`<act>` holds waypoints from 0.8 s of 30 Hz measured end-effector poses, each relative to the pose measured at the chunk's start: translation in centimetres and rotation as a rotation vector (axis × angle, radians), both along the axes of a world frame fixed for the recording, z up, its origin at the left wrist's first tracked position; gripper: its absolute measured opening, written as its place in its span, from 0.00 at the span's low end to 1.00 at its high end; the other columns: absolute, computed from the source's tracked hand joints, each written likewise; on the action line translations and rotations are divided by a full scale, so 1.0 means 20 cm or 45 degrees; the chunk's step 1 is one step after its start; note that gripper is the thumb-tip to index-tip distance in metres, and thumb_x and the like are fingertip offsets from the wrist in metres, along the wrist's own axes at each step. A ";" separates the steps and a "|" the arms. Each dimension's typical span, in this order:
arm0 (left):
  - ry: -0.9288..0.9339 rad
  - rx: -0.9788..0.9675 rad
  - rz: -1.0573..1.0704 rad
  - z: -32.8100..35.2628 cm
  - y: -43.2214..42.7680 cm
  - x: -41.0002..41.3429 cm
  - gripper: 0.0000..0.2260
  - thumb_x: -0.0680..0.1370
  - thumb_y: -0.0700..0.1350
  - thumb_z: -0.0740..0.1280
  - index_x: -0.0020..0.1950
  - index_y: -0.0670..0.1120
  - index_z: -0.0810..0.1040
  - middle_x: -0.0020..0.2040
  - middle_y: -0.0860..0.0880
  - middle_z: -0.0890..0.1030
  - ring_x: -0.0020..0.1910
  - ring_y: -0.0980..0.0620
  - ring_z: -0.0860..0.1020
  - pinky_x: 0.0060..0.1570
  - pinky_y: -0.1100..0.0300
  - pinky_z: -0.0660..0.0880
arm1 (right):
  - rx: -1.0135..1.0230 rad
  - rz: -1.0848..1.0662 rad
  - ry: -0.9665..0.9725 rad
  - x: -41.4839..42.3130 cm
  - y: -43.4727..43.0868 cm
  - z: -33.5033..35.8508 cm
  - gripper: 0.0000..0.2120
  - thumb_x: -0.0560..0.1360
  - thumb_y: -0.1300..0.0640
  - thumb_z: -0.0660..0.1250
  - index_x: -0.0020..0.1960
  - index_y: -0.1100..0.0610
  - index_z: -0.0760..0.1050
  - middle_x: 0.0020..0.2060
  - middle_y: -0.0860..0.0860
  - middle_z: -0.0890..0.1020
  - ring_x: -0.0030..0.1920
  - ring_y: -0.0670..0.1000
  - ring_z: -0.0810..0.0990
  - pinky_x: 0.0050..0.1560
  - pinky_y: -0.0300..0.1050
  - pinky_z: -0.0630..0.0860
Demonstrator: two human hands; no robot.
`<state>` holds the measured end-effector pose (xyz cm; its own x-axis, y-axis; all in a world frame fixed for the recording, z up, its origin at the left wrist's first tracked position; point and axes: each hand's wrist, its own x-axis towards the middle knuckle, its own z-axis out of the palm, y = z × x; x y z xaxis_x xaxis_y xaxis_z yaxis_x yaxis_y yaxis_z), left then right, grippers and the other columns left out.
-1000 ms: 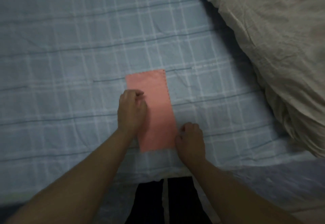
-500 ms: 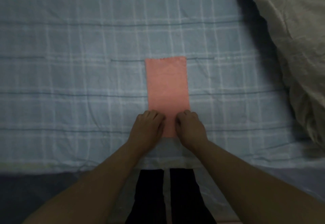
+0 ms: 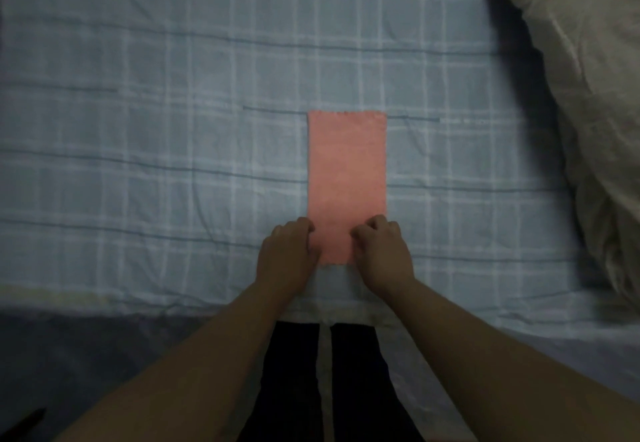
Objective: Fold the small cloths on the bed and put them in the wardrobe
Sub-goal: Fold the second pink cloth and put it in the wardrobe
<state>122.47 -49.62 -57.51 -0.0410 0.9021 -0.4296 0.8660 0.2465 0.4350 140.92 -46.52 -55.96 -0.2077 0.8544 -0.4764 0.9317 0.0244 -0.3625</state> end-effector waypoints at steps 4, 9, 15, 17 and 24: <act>-0.067 0.035 0.081 0.01 0.02 0.00 0.14 0.75 0.51 0.69 0.57 0.48 0.75 0.46 0.46 0.81 0.49 0.41 0.78 0.47 0.49 0.76 | -0.047 -0.360 0.096 -0.02 0.04 0.01 0.09 0.73 0.59 0.66 0.52 0.59 0.79 0.52 0.60 0.74 0.54 0.62 0.73 0.53 0.54 0.73; -0.047 0.004 0.120 0.01 -0.01 -0.02 0.13 0.76 0.54 0.68 0.56 0.50 0.73 0.42 0.50 0.83 0.45 0.43 0.82 0.41 0.52 0.76 | -0.219 -1.020 0.120 0.02 0.07 0.02 0.13 0.70 0.56 0.69 0.49 0.59 0.69 0.50 0.59 0.77 0.52 0.61 0.78 0.50 0.49 0.73; -0.379 -0.151 0.449 0.03 -0.04 0.00 0.14 0.73 0.50 0.74 0.51 0.60 0.70 0.35 0.57 0.79 0.37 0.58 0.78 0.35 0.67 0.68 | -0.358 -1.192 0.221 0.04 0.03 -0.02 0.09 0.71 0.56 0.68 0.49 0.58 0.72 0.37 0.48 0.73 0.47 0.57 0.78 0.44 0.43 0.70; -0.456 -0.149 0.479 0.04 -0.05 0.00 0.12 0.73 0.51 0.72 0.50 0.61 0.71 0.33 0.54 0.80 0.35 0.61 0.79 0.36 0.63 0.72 | -0.348 -1.258 0.299 0.05 0.01 -0.01 0.07 0.71 0.57 0.68 0.46 0.56 0.71 0.38 0.50 0.75 0.47 0.57 0.79 0.45 0.47 0.74; -0.532 -0.164 0.361 0.12 -0.17 0.00 0.10 0.75 0.49 0.67 0.48 0.65 0.70 0.33 0.52 0.81 0.34 0.56 0.81 0.39 0.56 0.76 | -0.326 -1.143 0.277 0.13 -0.13 0.06 0.14 0.71 0.56 0.71 0.52 0.58 0.70 0.44 0.56 0.80 0.44 0.57 0.79 0.49 0.50 0.78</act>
